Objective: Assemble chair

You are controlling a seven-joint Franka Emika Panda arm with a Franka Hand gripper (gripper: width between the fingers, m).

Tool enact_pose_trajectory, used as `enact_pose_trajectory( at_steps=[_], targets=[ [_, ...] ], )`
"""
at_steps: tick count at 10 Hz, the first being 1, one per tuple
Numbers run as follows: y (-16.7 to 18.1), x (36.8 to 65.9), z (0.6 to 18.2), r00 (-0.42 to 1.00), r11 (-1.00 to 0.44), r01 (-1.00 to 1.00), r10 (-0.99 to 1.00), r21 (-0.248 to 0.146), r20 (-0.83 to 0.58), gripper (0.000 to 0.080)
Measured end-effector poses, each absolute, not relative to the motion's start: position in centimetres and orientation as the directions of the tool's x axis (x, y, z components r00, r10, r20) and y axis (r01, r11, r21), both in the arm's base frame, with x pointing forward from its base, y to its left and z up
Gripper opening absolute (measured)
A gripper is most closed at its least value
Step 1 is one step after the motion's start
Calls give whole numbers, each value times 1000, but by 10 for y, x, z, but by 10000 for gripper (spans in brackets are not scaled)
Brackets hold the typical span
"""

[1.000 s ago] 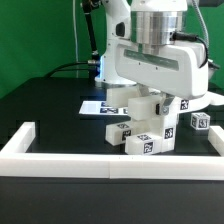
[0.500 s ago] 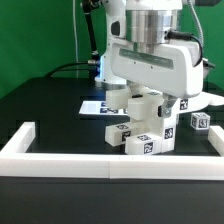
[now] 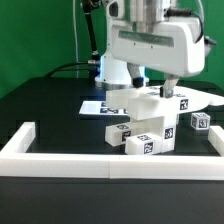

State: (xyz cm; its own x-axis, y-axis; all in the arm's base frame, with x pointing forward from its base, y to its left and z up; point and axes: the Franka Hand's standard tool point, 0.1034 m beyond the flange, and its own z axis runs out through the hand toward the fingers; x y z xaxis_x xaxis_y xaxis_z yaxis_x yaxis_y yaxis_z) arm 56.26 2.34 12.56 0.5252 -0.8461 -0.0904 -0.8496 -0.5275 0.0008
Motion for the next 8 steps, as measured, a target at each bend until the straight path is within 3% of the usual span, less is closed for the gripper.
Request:
enact_pose_trajectory(
  at_steps=[1,4,8],
  targets=[
    [29,564,139,524,-525,-851,-847,-14,-95,649],
    [62,548,147,488,-492,-871,-865,0,-116,649],
    [78,543,142,497,-500,-866,-860,4,-115,649]
  ],
)
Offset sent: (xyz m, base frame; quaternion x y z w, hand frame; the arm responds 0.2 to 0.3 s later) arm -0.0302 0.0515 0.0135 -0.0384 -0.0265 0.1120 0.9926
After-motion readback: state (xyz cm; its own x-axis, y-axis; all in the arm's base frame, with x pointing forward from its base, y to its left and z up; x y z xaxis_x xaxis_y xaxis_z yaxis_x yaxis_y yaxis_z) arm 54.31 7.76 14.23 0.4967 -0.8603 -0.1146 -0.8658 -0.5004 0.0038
